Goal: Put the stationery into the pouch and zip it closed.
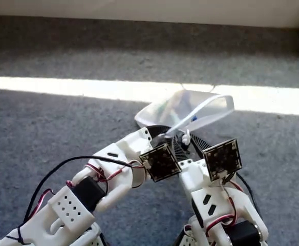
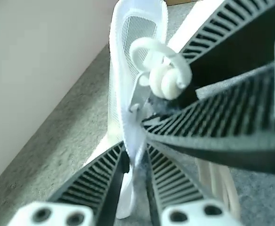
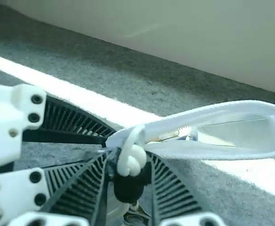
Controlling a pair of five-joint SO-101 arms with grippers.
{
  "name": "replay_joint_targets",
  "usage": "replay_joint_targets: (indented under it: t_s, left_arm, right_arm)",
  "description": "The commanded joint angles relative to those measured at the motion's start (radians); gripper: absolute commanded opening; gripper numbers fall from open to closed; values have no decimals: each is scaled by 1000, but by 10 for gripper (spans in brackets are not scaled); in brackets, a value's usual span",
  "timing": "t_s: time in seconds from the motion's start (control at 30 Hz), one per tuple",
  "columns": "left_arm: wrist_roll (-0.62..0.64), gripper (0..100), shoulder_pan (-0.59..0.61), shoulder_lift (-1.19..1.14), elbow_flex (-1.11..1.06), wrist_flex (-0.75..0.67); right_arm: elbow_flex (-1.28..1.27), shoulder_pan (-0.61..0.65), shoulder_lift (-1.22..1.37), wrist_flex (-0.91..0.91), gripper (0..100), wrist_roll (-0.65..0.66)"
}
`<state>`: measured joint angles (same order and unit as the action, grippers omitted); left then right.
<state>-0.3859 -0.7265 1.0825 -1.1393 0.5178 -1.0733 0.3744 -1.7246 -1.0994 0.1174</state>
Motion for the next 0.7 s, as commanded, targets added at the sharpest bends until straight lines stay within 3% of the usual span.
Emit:
replay_joint_targets:
  t_s: [0.0, 0.23, 0.43, 0.67]
  left_arm:
    - [2, 6, -1, 42, 16, 41]
    - [2, 5, 45, 71, 13, 68]
    - [2, 5, 48, 71, 13, 83]
    - [2, 4, 50, 71, 12, 83]
  right_arm:
    - [50, -31, -4, 70, 5, -44]
    - [48, -36, -4, 122, 5, -49]
    - [47, -153, 7, 208, 5, -101]
    - [45, -157, 7, 226, 5, -103]
